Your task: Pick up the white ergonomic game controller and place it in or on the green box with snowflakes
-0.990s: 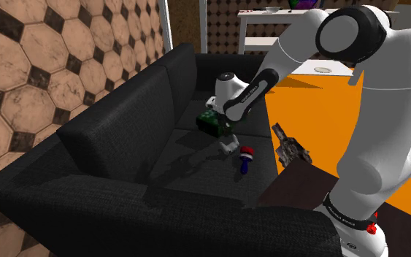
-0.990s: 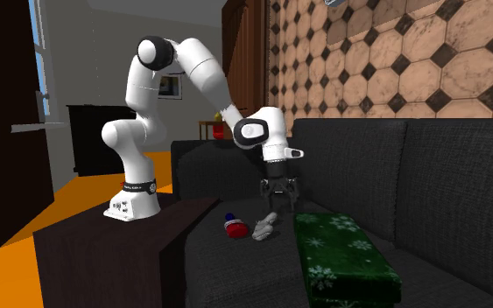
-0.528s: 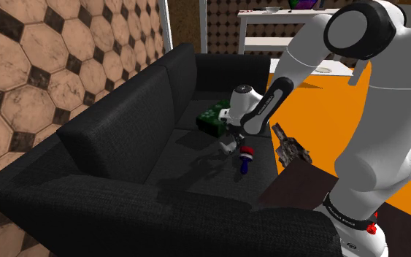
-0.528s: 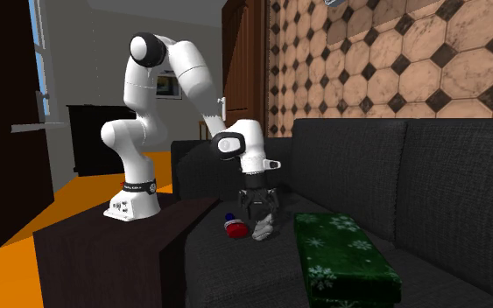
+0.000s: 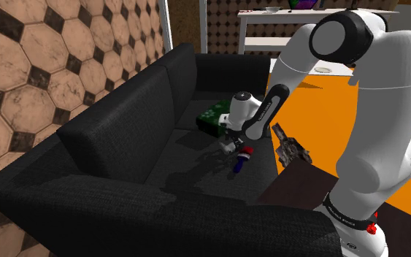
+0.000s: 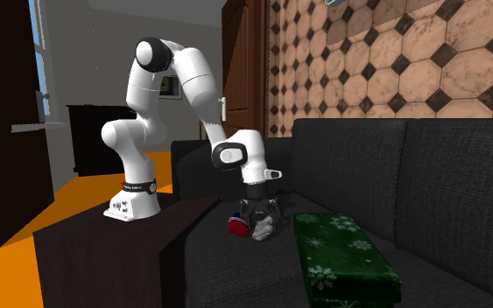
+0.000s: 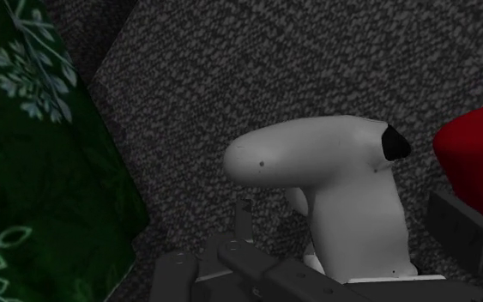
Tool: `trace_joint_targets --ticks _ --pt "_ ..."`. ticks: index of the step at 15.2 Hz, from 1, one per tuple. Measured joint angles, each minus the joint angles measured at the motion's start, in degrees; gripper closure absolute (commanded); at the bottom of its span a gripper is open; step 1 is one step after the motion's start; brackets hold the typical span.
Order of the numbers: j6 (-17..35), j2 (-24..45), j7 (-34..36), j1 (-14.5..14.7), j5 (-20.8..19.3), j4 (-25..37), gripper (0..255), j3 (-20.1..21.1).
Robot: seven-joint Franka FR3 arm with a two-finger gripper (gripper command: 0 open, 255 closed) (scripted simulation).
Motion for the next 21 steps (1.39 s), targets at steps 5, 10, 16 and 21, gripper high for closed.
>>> trace_joint_targets --ticks 5,10,16,21 --pt "0.0 0.4 0.2 0.2 -0.2 0.3 0 -0.2" --pt "0.1 0.7 0.4 0.3 -0.4 0.0 255 -0.5" --pt "0.1 0.6 0.3 0.3 -0.4 0.0 255 -0.4" --pt "-2.5 -2.7 -3.0 -2.4 3.3 -0.9 255 2.9"
